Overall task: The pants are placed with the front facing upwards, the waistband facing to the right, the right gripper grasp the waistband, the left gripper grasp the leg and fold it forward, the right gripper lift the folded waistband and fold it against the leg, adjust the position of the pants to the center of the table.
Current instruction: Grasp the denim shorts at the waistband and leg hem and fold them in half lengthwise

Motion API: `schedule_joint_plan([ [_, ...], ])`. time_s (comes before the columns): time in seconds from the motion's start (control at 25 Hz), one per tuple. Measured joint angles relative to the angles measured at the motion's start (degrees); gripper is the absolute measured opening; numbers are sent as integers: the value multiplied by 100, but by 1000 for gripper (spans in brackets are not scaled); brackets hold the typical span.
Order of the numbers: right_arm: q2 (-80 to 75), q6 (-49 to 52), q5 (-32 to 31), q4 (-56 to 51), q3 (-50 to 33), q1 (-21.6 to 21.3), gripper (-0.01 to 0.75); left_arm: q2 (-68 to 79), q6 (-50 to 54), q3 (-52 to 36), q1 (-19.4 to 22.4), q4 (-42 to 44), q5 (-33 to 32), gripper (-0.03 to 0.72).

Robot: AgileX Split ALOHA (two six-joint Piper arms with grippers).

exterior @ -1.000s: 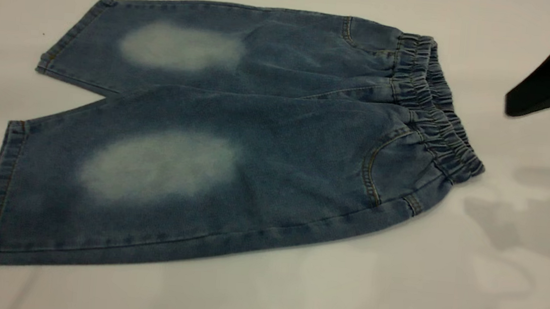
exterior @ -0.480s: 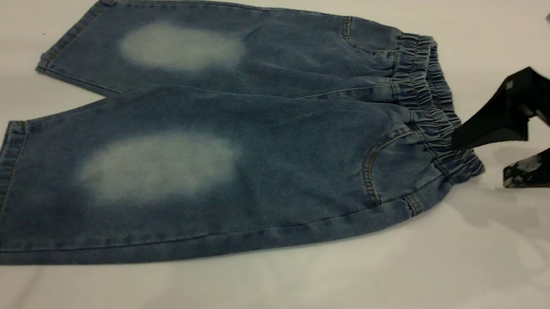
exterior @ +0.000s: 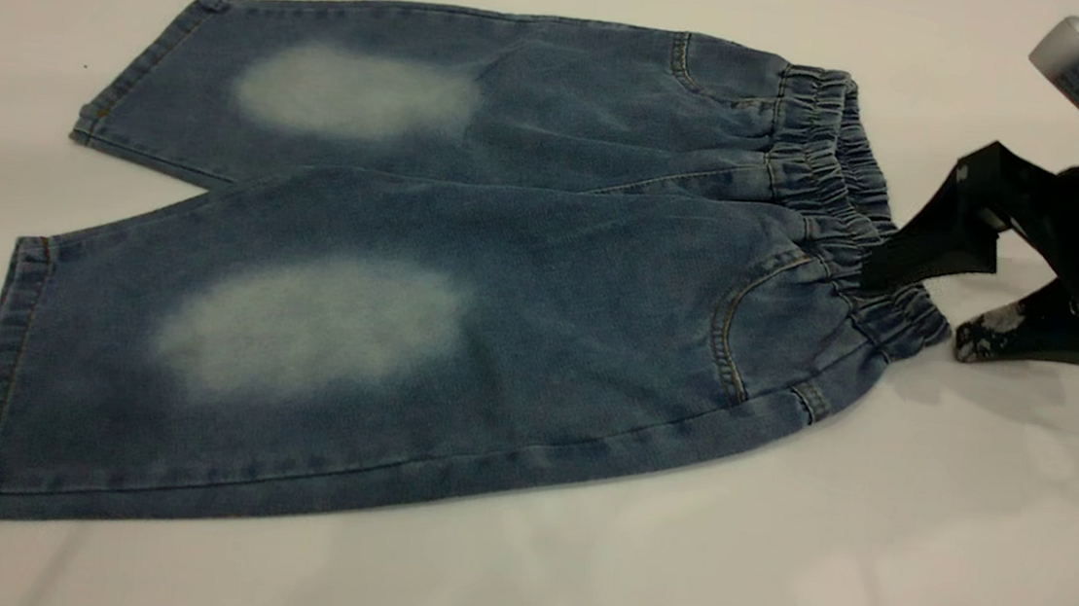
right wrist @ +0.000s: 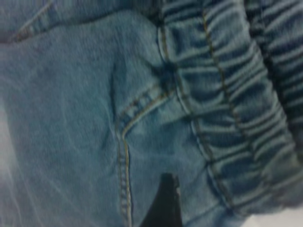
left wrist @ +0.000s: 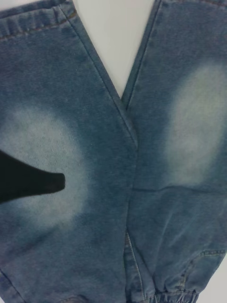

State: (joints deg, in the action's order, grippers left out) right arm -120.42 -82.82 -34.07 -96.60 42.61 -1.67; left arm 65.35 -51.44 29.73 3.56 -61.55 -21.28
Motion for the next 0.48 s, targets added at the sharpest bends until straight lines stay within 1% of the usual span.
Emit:
schedule_joint_plan([
  [0.12, -166, -5, -209, -36, 98, 0, 613, 0, -16, 0, 0, 0, 0, 579],
  [0.28, -505, -107, -906, -200, 189, 0, 602, 0, -35, 0, 0, -2, 0, 579],
  [0.48, -818, -742, -1658, -558, 189, 0, 579, 0, -35, 0, 0, -13, 0, 579],
])
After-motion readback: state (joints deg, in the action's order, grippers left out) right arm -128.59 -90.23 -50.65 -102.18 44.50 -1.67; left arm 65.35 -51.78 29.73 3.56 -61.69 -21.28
